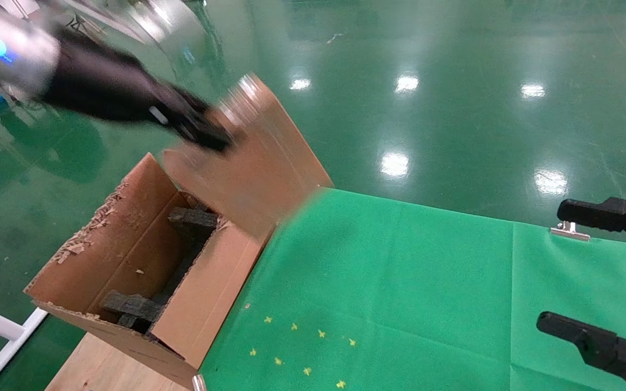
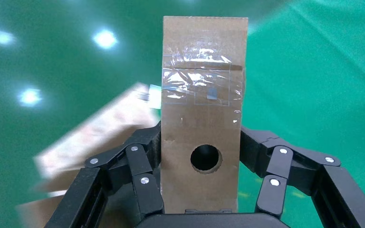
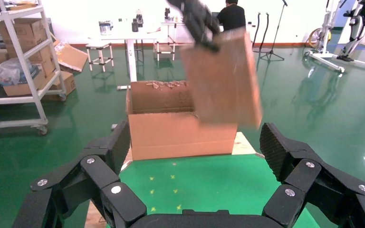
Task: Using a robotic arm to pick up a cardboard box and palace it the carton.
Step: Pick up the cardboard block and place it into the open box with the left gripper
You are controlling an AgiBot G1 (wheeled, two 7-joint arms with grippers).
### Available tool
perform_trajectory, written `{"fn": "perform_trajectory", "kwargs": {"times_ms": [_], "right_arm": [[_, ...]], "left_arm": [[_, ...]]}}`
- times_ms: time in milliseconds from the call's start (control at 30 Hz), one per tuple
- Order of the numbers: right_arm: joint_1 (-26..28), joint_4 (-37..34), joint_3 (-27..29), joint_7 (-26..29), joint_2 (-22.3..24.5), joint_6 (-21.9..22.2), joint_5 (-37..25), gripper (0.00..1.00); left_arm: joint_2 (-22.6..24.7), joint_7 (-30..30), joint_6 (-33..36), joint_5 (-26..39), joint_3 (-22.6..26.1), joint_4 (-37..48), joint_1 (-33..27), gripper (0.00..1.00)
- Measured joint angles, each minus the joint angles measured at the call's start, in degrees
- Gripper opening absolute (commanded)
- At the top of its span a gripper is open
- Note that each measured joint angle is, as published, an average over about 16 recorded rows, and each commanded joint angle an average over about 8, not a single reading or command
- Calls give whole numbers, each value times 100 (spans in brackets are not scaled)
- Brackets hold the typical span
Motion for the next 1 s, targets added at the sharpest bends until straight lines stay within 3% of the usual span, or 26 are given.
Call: {"fn": "perform_trajectory", "kwargs": {"times_ms": [233,500,1000], "right_arm": [[0,0,0,0,0,0,0,100],[0,0,0,0,0,0,0,100],[0,0,0,0,0,0,0,100]], "left_arm": [[-427,829,77,730,10,684,-514,0],[-688,1363,-257,1250,249,1535,-234,0],[-180,824,-1455,1478,566,3258,962,0]]}}
